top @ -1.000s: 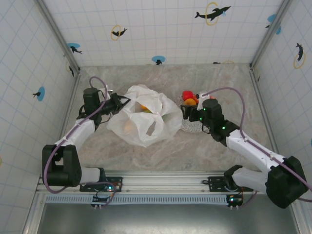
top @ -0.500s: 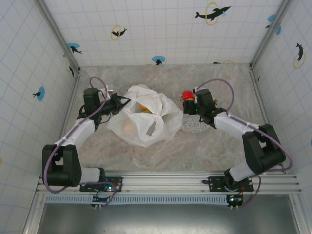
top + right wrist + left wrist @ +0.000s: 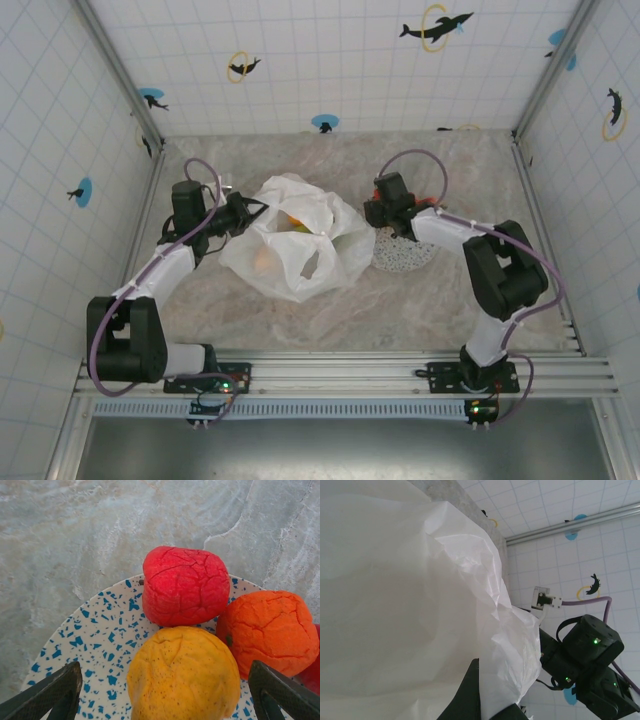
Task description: Place the fruits into the plastic bag
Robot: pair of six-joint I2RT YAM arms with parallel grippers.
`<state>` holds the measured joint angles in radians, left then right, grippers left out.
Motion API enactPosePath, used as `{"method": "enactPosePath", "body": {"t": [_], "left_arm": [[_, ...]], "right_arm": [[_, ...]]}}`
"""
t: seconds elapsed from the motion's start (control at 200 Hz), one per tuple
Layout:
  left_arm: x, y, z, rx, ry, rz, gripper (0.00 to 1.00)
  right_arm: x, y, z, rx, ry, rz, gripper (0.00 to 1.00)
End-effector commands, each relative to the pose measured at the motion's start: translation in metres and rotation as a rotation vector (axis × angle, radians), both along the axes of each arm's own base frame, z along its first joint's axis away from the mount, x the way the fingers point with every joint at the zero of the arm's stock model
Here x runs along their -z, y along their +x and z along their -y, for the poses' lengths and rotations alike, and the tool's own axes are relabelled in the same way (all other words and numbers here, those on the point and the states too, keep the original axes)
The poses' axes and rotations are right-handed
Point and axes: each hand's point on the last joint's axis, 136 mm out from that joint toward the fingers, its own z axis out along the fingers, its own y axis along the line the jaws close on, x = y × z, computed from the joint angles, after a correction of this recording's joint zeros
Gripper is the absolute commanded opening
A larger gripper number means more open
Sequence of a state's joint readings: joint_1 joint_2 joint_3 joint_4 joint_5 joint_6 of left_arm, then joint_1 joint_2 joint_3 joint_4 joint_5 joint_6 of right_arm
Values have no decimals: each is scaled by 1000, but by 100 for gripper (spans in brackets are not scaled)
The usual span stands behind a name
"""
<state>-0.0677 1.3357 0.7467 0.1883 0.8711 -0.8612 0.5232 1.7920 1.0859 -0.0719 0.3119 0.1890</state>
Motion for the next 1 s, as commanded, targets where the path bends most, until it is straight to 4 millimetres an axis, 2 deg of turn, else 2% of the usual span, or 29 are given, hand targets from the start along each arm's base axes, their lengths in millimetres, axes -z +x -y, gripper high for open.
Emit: {"method": "enactPosePath", "body": {"t": [0.0, 0.55, 0.861, 0.996], "left_arm": [[1, 0, 2, 14, 13, 15, 0], [2, 0, 2, 15, 12, 8, 0], [2, 0, 2, 16, 11, 7, 0], [2, 0, 2, 15, 11, 6, 0]], "right_arm": [[2, 6, 6, 13, -69, -5, 86], [19, 6, -9, -36, -78, -56, 80], [29, 6, -4, -31, -107, -81, 80], [30, 3, -4, -37, -107, -87, 76]]}}
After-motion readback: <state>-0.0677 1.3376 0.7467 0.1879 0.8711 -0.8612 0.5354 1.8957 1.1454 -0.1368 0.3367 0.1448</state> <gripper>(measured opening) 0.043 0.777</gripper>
